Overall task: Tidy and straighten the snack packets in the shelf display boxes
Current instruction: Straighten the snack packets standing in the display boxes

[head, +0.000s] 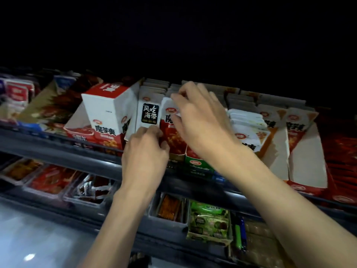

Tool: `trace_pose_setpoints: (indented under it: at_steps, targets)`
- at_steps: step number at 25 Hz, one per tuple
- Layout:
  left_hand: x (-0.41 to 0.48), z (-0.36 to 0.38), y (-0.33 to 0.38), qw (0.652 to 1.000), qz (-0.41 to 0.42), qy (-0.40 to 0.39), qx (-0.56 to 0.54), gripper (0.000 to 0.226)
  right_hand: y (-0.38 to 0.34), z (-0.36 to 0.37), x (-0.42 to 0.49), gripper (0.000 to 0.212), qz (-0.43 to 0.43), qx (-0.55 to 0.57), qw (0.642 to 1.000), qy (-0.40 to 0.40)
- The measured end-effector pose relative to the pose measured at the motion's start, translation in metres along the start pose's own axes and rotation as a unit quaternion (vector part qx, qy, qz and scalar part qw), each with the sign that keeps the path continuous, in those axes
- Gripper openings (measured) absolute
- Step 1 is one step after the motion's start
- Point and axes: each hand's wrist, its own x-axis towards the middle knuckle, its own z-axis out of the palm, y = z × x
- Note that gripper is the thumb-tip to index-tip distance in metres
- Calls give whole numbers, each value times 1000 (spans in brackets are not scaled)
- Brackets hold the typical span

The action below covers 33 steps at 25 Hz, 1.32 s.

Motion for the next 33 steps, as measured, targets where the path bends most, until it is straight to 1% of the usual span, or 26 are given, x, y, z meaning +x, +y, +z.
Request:
trace_pose_setpoints:
  at_steps: [2, 5, 8, 11, 14, 16, 18, 20, 22, 24, 26, 28, 30, 33]
  targets:
    - [0, -3, -1, 1000, -6, -2, -20, 20, -6, 10, 10, 39, -5, -88, 995, -42]
    - [1, -6, -2, 999, -12, -13, -33, 20, -9, 17, 12, 41, 2, -146, 988, -49]
    - [1, -5, -2, 999, -16, -18, -37, 24, -7, 19, 7, 41, -17, -151, 988, -21]
    - [0, -4, 0, 999, -10, -6, -45, 32, 0, 21, 4, 34, -25, -133, 991, 20]
    - [0, -1, 0, 999, -2, 9, -43, 38, 0, 23, 4, 24, -15, -129, 991, 29]
    - [1, 2, -1, 999, 1, 14, -43, 42, 1, 25, 5, 20, -15, -120, 991, 50]
    - [2, 3, -3, 998, 12, 28, -50, 44, 2, 21, 5, 16, -16, -49, 994, 99]
    - [4, 1, -1, 993, 27, 62, -100, 42, 4, 8, 7, 12, -8, 66, 987, 149]
    - [2, -6, 5, 975, 43, 105, -193, 34, 8, -14, 11, 8, -8, 164, 963, 214]
    - [-3, -14, 14, 950, 79, 141, -266, 22, 12, -38, 12, 11, -14, 214, 937, 278]
    - [-11, -22, 24, 931, 121, 148, -311, 12, 15, -58, 9, 14, -14, 282, 913, 294]
    - [-19, -27, 35, 911, 153, 102, -369, 17, 18, -72, 0, 8, 4, 361, 889, 282]
    - [-27, -27, 45, 885, 177, 24, -429, 23, 24, -83, -13, 10, 50, 438, 858, 263]
    - [-37, -15, 51, 852, 179, -70, -487, 34, 38, -88, -35, 9, 132, 540, 803, 216]
